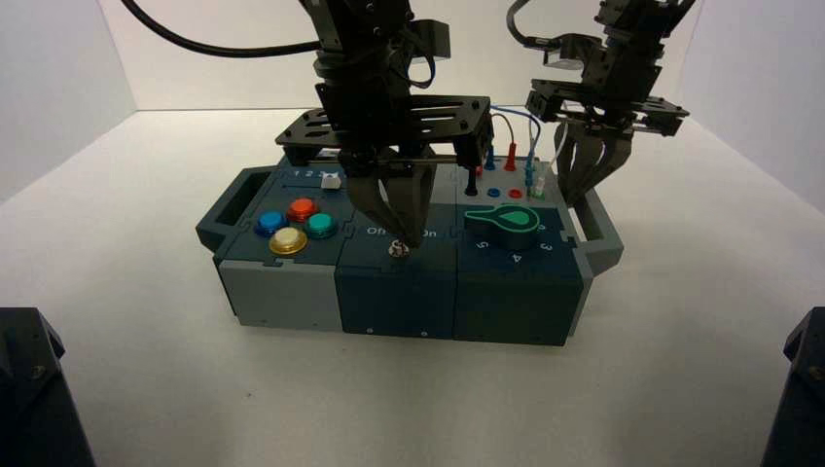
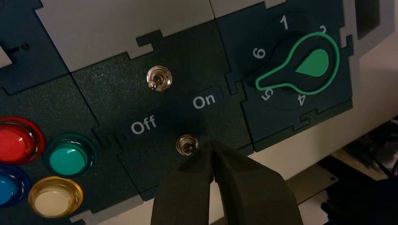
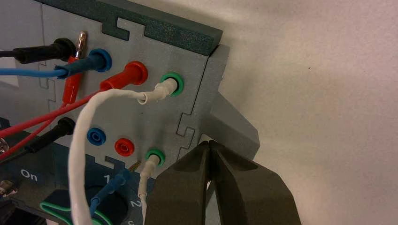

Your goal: Flip the bottom switch off with the left gripper.

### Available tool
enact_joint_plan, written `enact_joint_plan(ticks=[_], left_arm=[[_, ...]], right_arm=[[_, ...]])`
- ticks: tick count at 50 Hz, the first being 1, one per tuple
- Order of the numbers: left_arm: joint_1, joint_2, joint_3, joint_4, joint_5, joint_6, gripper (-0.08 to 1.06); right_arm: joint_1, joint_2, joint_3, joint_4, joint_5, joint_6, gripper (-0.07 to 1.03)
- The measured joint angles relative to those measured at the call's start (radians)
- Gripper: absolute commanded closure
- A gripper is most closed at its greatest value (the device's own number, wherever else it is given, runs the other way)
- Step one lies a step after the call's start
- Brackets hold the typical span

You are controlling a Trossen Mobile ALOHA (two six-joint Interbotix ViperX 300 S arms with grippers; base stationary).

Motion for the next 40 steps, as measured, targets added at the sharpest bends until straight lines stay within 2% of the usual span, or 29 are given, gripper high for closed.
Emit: enact_joint_plan(ticks=[18,40], left_arm=[[0.02,-0.002,0.005,0.0,-0.006,0.006,1.01],[0.049,-0.034,0.051,-0.003,-0.02,0.006,1.01]], right_arm=[[0.002,0.0,-0.002,0.0,0.0,0.0,0.99],[0.005,0.003,-0.008,0.002,0.0,0.0,0.99]])
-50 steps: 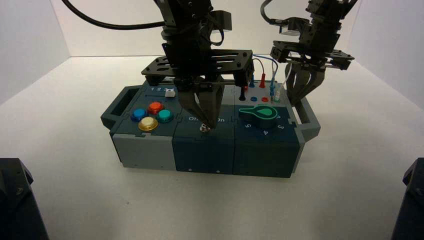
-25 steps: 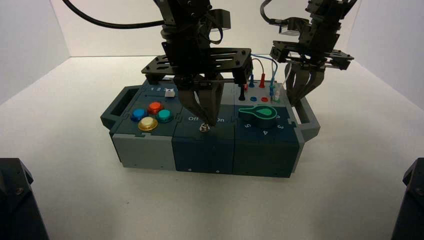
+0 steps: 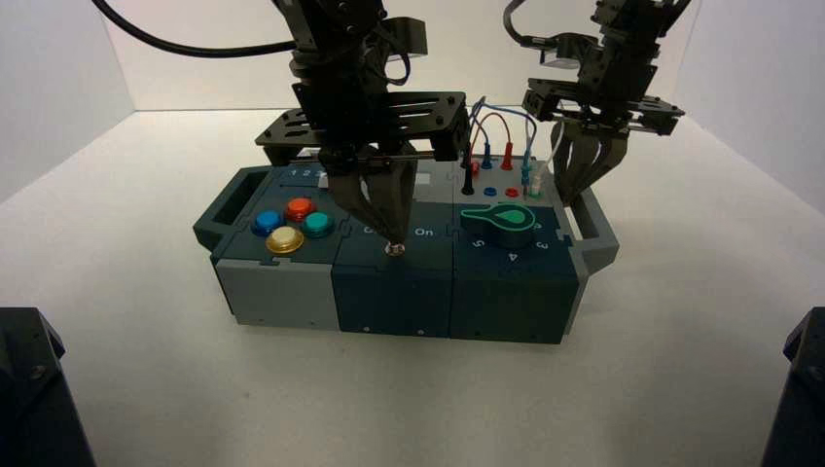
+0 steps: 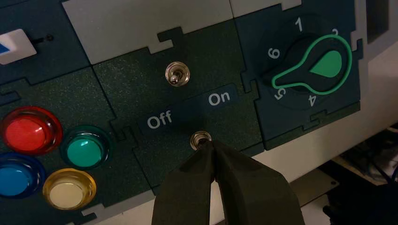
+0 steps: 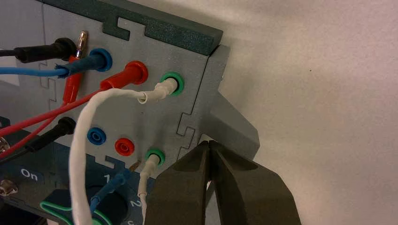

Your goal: Flip the bottom switch off with the left gripper.

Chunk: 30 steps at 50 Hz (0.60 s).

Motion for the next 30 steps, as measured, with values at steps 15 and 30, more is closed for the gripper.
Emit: enact_joint_plan(ticks=[15,30], left_arm=[[-0.011,-0.008,0.002,-0.003,-0.017,0.029,1.01],[-0.057,-0.063,0.012,-0.003,0.017,0.02,1.01]], right_arm=[[0.003,-0.02,0.012,0.0,-0.003,0.0,0.99],[0.003,-0.052,0.025,-0.009,-0.014,-0.008,0.99]])
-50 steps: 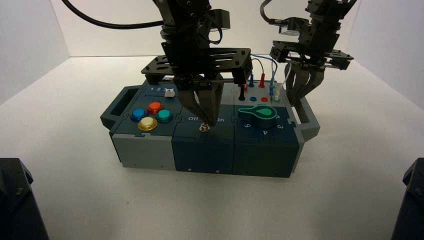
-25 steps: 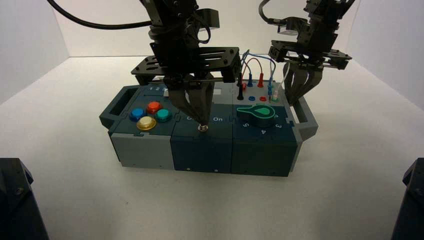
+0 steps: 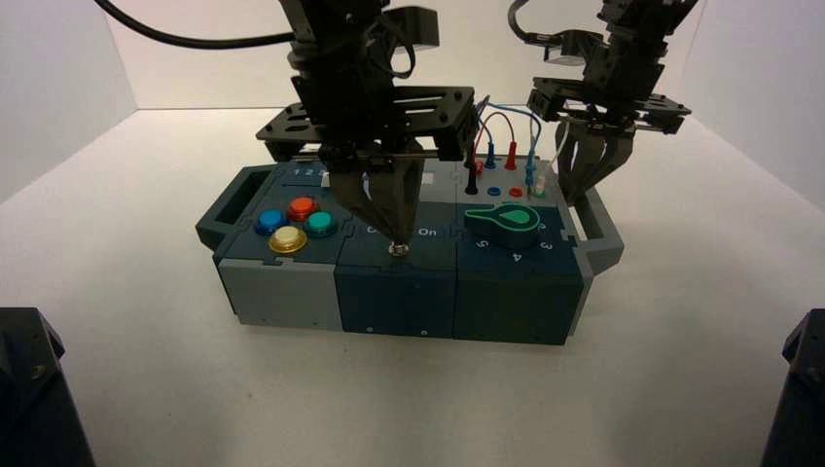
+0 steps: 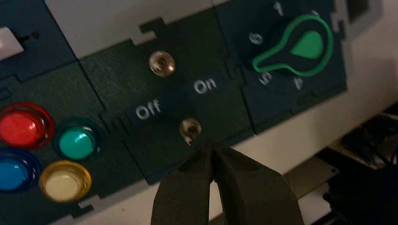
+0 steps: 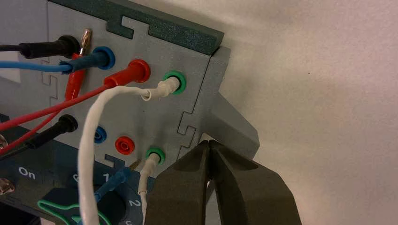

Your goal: Flip the bottom switch off with the left gripper.

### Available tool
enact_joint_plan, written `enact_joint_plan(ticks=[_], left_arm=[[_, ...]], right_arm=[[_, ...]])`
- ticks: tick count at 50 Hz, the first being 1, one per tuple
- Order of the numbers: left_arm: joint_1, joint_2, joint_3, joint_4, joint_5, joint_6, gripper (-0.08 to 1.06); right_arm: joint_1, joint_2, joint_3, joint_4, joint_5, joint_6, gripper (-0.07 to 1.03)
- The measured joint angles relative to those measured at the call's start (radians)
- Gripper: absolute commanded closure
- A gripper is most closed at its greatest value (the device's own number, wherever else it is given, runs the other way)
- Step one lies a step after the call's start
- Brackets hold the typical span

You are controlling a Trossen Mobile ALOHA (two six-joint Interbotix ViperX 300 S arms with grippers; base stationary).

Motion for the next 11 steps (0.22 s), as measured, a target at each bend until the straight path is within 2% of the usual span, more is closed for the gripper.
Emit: enact_joint_plan(ticks=[11], left_arm=[[-0.005,-0.063,0.012,0.008,-0.005,-0.002,1.01]], right_arm=[[0.002,-0.005,-0.009,-0.006,0.0,-0.003,0.99]])
